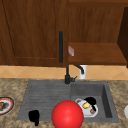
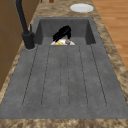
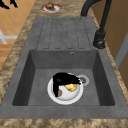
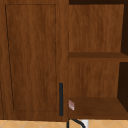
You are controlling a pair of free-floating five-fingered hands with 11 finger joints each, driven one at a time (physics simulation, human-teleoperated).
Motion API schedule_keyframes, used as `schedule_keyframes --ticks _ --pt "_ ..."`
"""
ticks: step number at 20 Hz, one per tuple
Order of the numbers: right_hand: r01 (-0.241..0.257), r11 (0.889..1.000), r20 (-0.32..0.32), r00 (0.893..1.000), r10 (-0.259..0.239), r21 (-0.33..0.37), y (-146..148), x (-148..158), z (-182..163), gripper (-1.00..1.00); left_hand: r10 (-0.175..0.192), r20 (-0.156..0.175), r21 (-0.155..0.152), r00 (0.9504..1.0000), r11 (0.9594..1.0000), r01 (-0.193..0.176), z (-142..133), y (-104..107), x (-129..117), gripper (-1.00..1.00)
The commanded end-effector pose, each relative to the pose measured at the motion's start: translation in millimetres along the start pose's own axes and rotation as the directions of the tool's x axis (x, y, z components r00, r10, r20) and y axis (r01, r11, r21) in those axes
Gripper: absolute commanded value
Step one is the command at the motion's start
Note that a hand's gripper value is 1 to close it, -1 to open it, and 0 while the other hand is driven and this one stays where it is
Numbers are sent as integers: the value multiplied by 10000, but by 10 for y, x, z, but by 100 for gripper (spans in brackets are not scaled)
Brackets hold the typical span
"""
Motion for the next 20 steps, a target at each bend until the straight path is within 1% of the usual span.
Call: schedule_keyframes --ticks 1,4,7,8,9,12,14,16,18,20 --pt "32 9984 474 9989 -59 570 -82 -105 -176 -100 0 0 0 10000 10000 0 0 0 0 0" --pt "48 9923 778 9969 -146 1242 -170 -160 -261 -100 0 0 0 10000 10000 0 0 0 0 0" --pt "14 9851 1011 9947 -190 1717 -211 -213 -354 -100 0 0 0 10000 10000 0 0 0 0 0" --pt "-34 9818 1102 9937 -179 1901 -220 -226 -365 -100 0 0 0 10000 10000 0 0 0 0 0" --pt "-126 9749 1160 9932 -136 2221 -225 -213 -350 -100 0 0 0 10000 10000 0 0 0 0 0" --pt "-302 9667 1345 9909 -45 2542 -235 -157 -351 -100 0 0 0 10000 10000 0 0 0 0 0" --pt "-368 9552 1347 9909 -32 2936 -254 -82 -336 -100 0 0 0 10000 10000 0 0 0 0 0" --pt "-225 9417 1015 9948 -124 3356 -273 16 -317 -100 0 0 0 10000 10000 0 0 0 0 0" --pt "-17 9279 725 9970 -273 3728 -288 71 -315 -100 0 0 0 10000 10000 0 0 0 0 0" --pt "323 9084 406 9977 -541 4168 -322 113 -338 -100 0 0 0 10000 10000 0 0 0 0 0"
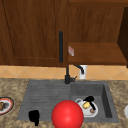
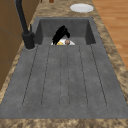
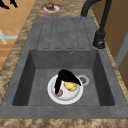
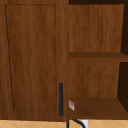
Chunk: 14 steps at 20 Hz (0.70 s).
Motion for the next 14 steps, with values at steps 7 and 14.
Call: schedule_keyframes --ticks 7,14 --pt "1382 9568 -378 9904 -1329 2560 -304 214 -9 -100 0 0 0 10000 10000 0 0 0 0 0" --pt "2168 9313 -734 9762 -2042 2926 -374 247 -87 -100 0 0 0 10000 10000 0 0 0 0 0"
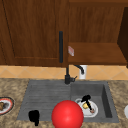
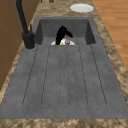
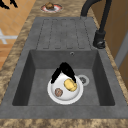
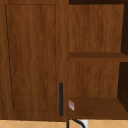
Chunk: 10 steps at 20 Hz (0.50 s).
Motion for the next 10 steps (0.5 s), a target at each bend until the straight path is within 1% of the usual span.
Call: schedule_keyframes --ticks 1,6,10 --pt "383 9993 -281 9989 -383 -10 13 -1 -19 -100 0 0 0 10000 10000 0 0 0 0 0" --pt "581 9966 -405 9973 -605 -589 79 -20 -1 -100 0 0 0 10000 10000 0 0 0 0 0" --pt "538 9939 -587 9965 -596 -966 110 10 -11 -100 0 0 0 10000 10000 0 0 0 0 0"
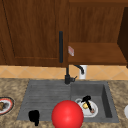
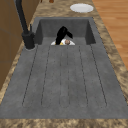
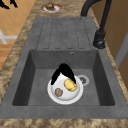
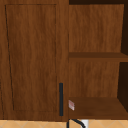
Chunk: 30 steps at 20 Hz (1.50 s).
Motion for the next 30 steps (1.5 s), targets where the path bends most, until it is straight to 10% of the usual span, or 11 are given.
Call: schedule_keyframes --ticks 1,22,23,30 --pt "656 9953 -511 9963 -693 -710 40 10 -11 -100 0 0 0 10000 10000 0 0 0 0 0" --pt "890 9914 -2659 9575 -1118 -962 140 131 -277 -100 0 0 0 10000 10000 0 0 0 0 0" --pt "877 9907 -2728 9554 -1132 -1036 134 138 -286 100 0 0 0 10000 10000 0 0 0 0 0" --pt "297 9624 -3337 9347 -1224 -2698 3 187 -305 100 0 0 0 10000 10000 0 0 0 0 0"
